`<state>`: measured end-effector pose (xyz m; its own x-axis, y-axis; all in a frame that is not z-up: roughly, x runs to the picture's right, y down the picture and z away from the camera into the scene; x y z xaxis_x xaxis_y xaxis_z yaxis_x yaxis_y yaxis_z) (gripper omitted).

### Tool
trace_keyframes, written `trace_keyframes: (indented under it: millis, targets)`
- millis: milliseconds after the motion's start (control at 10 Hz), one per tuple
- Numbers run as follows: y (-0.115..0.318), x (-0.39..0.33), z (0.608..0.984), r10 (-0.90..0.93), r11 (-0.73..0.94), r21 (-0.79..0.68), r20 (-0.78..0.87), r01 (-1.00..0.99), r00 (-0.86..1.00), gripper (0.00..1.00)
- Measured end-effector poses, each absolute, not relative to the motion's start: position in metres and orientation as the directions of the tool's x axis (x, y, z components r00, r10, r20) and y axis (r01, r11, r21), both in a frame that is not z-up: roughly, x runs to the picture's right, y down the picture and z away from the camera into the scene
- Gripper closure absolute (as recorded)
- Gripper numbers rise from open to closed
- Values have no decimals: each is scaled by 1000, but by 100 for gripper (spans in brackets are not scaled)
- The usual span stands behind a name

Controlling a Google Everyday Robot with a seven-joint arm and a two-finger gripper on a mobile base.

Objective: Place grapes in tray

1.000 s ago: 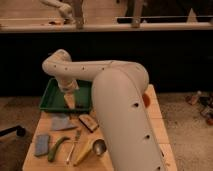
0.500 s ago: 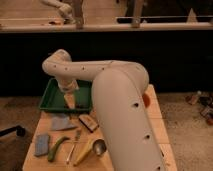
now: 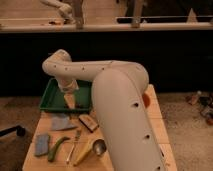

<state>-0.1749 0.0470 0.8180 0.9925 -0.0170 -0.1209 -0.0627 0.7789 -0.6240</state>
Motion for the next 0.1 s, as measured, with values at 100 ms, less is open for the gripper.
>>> trace_keyframes:
  millis: [100]
  targets:
    - [47,-175,818,-17,779,-624,-121,-63,993,20]
